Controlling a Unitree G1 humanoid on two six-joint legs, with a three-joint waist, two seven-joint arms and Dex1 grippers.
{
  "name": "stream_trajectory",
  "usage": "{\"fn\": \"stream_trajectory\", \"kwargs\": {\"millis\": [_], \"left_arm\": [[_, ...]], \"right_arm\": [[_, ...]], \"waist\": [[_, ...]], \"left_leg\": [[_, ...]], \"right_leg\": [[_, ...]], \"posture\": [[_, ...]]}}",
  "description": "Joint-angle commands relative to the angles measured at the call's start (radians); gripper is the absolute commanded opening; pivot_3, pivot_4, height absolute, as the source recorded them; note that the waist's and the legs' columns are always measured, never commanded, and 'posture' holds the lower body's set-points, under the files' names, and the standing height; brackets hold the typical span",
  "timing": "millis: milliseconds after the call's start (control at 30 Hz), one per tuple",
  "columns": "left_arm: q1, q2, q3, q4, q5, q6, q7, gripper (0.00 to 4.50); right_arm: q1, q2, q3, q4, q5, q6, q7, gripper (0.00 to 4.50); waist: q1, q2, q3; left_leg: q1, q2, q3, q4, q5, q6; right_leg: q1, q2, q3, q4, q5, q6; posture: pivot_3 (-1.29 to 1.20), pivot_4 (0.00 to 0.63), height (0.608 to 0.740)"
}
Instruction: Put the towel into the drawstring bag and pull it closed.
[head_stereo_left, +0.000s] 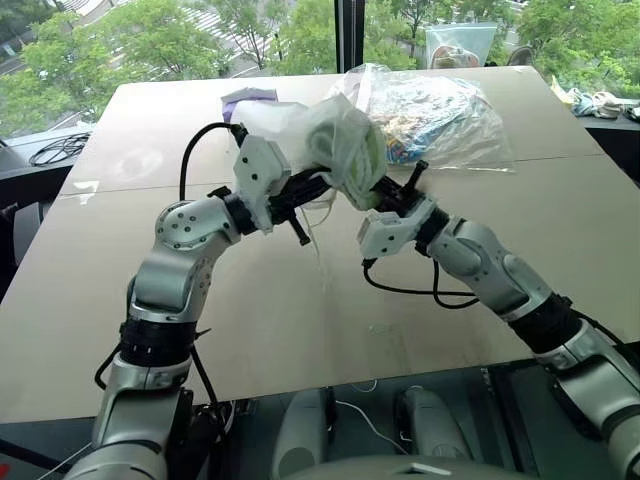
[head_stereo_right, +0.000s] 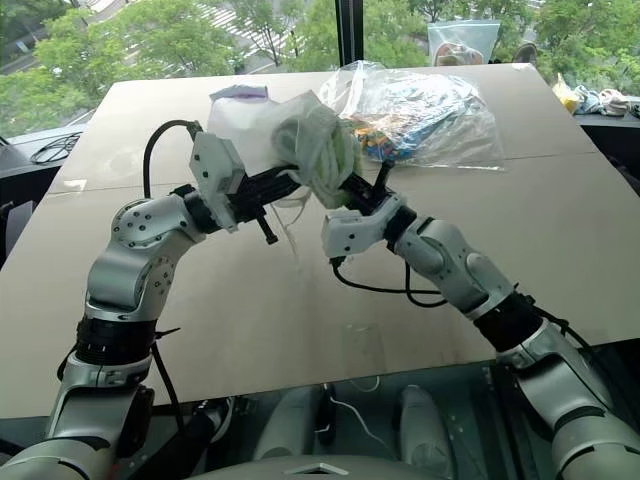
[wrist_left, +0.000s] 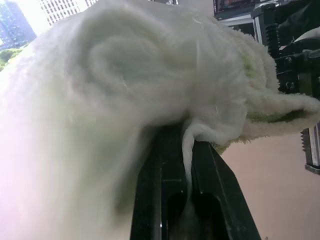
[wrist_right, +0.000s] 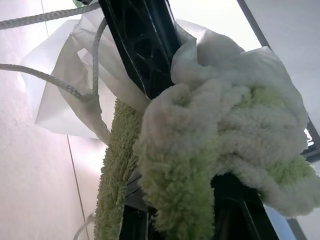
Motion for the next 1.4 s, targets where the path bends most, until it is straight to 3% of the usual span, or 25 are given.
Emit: {"fn": "stream_trajectory", "kwargs": {"millis": [33,200,267,333,533,700,867,1067,1233,1400], "left_arm": [[-0.063,-0.025,0.045,-0.110,-0.103,0.023,-0.001,0.00],[-0.023,-0.012,0.048,-0.180,-0.222,0.126,-0.063,0.00],[-0.007,0.007,0.056,-0.195,-0.262,0.161,-0.085,0.00],[-0.002,0.021,0.064,-0.195,-0.273,0.172,-0.093,0.00],[-0.016,0.053,0.046,-0.150,-0.197,0.118,-0.092,0.00],[-0.033,0.087,0.022,-0.106,-0.134,0.066,-0.140,0.00],[-0.040,0.094,0.012,-0.097,-0.143,0.062,-0.191,0.00],[-0.053,0.092,0.005,-0.111,-0.175,0.081,-0.243,0.00],[-0.057,0.095,-0.009,-0.159,-0.244,0.134,-0.293,0.00],[-0.049,0.116,-0.027,-0.210,-0.304,0.200,-0.341,0.00]], "right_arm": [[0.022,0.042,0.035,0.008,-0.015,-0.004,0.097,0.02],[0.065,0.124,-0.059,-0.001,0.115,0.110,0.184,0.02],[0.080,0.191,-0.128,-0.033,0.213,0.240,0.223,0.02],[0.075,0.198,-0.140,-0.044,0.217,0.253,0.251,0.02],[0.044,0.068,-0.056,-0.023,-0.003,-0.028,0.190,0.02],[0.040,0.039,-0.061,-0.036,-0.024,-0.184,0.170,0.02],[0.097,0.140,-0.134,-0.059,0.298,-0.062,0.305,0.02],[0.219,0.234,-0.207,-0.274,0.865,0.482,0.526,0.02],[0.227,0.271,-0.331,-0.392,1.367,0.933,0.515,0.02],[0.182,0.266,-0.417,-0.377,1.686,1.216,0.457,0.02]], "waist": [[0.000,0.000,0.000],[0.000,-0.002,0.000],[-0.001,-0.002,0.000],[-0.001,-0.002,0.000],[0.001,-0.002,0.000],[-0.001,-0.002,0.000],[-0.001,-0.002,0.000],[0.004,-0.002,0.000],[0.002,-0.002,0.000],[0.002,-0.002,0.000]], "left_leg": [[0.000,0.000,0.000,0.000,0.000,0.000],[0.000,0.000,-0.001,0.000,0.000,0.000],[0.000,0.000,0.000,0.001,0.000,0.000],[0.001,0.000,-0.001,0.002,0.000,0.000],[0.002,0.000,-0.002,0.004,0.000,0.000],[0.002,0.000,-0.002,0.004,0.000,-0.001],[0.002,0.001,-0.002,0.004,0.000,-0.001],[0.002,0.001,-0.003,0.005,0.000,0.000],[0.003,0.001,-0.005,0.005,0.000,0.000],[0.003,0.001,-0.006,0.004,0.000,0.000]], "right_leg": [[0.000,0.000,0.000,0.000,0.000,0.000],[0.000,0.000,0.000,0.001,0.000,0.000],[0.001,0.000,0.000,0.001,0.000,0.000],[0.001,0.000,0.000,0.004,0.000,0.000],[0.003,-0.001,-0.001,0.003,-0.003,-0.004],[0.002,0.000,-0.001,0.004,-0.002,-0.004],[0.003,0.000,-0.001,0.004,-0.002,-0.003],[0.006,0.000,-0.002,0.003,-0.002,-0.003],[0.006,0.000,-0.002,0.004,-0.002,-0.004],[0.006,0.000,-0.002,0.003,-0.002,-0.004]], "posture": [[0.00,0.150,0.740],[0.00,0.150,0.740],[0.00,0.150,0.740],[0.00,0.150,0.740],[0.00,0.150,0.740],[0.00,0.150,0.740],[0.00,0.150,0.740],[0.00,0.150,0.740],[0.00,0.150,0.740],[0.00,0.150,0.740]]}}
